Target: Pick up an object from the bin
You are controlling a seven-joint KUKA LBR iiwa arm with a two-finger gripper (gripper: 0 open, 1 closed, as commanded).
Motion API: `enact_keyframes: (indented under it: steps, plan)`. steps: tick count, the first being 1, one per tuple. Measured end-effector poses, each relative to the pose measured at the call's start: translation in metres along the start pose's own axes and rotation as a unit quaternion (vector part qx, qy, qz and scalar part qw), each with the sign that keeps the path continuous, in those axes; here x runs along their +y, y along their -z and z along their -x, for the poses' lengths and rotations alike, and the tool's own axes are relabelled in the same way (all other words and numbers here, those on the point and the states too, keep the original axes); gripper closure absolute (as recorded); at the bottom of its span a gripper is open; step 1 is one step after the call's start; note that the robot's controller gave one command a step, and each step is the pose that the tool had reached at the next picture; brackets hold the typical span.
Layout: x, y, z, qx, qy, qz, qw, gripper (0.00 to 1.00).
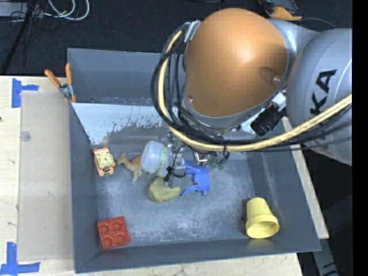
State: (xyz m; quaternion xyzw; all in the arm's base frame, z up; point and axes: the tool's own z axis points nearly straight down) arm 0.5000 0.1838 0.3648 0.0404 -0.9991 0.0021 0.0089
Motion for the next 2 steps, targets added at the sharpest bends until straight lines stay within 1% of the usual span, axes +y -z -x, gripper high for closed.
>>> enact_keyframes:
  steps: [1,2]
  plan:
    - [-0.007,0.066,-0.002,-0.0107,0.016,0.002,0.9998,0.0]
    - [-0.002,0.096,-0.006,-0.002,0.021,0.0,0.9998,0.0]
